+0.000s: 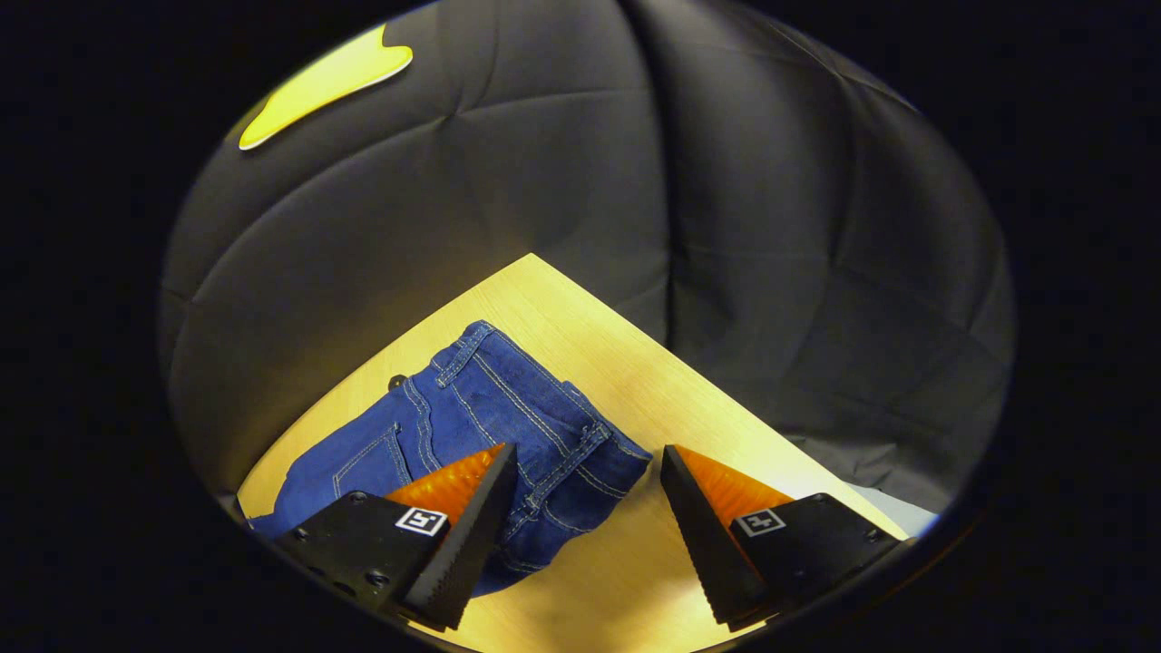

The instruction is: Grasp the waist and the cuffs of the jeans and fold them to make the two legs overlap; first hold the waist and fold one-third of the jeans toward the cuffs, then hold the cuffs and fold the remaining one-third in the same direction to finish folding.

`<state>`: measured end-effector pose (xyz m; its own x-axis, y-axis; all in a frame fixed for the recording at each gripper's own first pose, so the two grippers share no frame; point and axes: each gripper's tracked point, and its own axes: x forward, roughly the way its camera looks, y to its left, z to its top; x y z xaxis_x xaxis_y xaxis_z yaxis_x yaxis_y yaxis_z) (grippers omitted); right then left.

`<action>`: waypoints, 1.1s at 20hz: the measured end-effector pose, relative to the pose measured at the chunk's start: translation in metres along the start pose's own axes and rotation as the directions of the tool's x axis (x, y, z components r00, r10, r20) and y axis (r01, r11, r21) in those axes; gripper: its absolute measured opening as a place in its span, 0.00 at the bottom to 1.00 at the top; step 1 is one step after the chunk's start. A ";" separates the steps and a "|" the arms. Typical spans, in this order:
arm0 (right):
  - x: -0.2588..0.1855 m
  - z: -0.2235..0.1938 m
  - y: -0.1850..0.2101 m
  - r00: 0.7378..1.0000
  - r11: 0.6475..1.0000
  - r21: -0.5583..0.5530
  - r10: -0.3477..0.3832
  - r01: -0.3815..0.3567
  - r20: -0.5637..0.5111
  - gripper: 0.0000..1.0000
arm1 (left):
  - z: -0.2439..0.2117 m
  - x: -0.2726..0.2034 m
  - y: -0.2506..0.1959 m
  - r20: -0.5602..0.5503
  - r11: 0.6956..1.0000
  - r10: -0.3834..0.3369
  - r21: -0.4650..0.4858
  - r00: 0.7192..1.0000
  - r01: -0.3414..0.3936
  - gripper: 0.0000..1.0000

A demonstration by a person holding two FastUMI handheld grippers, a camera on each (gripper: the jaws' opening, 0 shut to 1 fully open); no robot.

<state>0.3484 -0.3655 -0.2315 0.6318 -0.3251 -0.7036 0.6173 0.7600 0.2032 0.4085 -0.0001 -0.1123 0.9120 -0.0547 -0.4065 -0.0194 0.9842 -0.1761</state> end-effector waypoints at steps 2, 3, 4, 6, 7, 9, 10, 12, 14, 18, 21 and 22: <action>-0.005 0.001 0.002 0.999 0.999 0.017 0.034 -0.034 0.002 0.95 | 0.001 -0.003 -0.003 0.000 1.000 0.002 0.000 1.000 -0.002 0.97; -0.006 0.003 0.003 0.999 0.998 0.033 0.052 -0.051 -0.012 0.78 | 0.001 -0.004 -0.004 0.001 1.000 0.002 -0.003 1.000 -0.002 0.97; -0.004 0.013 0.004 0.997 0.997 0.036 0.070 -0.071 0.023 0.60 | 0.001 -0.006 -0.005 0.001 1.000 0.000 -0.007 1.000 0.000 0.97; -0.003 0.007 0.006 0.992 0.990 0.068 0.126 -0.126 0.001 0.40 | -0.001 -0.008 -0.006 -0.003 1.000 -0.001 -0.023 1.000 0.001 0.97; -0.002 0.015 0.008 0.989 0.986 0.076 0.145 -0.147 0.026 0.29 | -0.002 -0.010 -0.007 -0.006 1.000 0.000 -0.028 1.000 0.000 0.97; -0.008 0.015 0.007 0.983 0.985 0.027 0.167 -0.169 0.076 0.04 | -0.009 -0.009 -0.004 -0.018 1.000 0.009 -0.025 1.000 -0.010 0.98; -0.023 0.021 0.008 0.980 0.986 -0.024 0.168 -0.166 0.111 0.04 | -0.014 -0.011 -0.002 -0.026 1.000 0.014 -0.020 1.000 -0.014 0.97; -0.037 0.042 0.021 0.960 0.979 -0.100 0.196 -0.179 0.199 0.06 | -0.022 -0.014 0.002 -0.036 1.000 0.023 -0.010 0.999 -0.023 0.97; -0.060 0.058 0.030 0.937 0.966 -0.164 0.237 -0.199 0.255 0.05 | -0.027 -0.017 0.005 -0.040 0.999 0.026 -0.025 0.999 -0.027 0.97; -0.108 0.074 0.045 0.881 0.931 -0.269 0.331 -0.247 0.337 0.05 | -0.038 -0.023 0.004 -0.037 0.997 0.009 -0.079 0.999 -0.012 0.97; -0.146 0.078 0.059 0.819 0.882 -0.370 0.431 -0.293 0.378 0.05 | -0.046 -0.028 0.005 -0.042 0.997 0.000 -0.080 0.999 -0.003 0.98; -0.159 0.075 0.063 0.787 0.860 -0.410 0.470 -0.304 0.401 0.05 | -0.049 -0.030 0.005 -0.040 0.996 -0.003 -0.088 0.999 0.000 0.97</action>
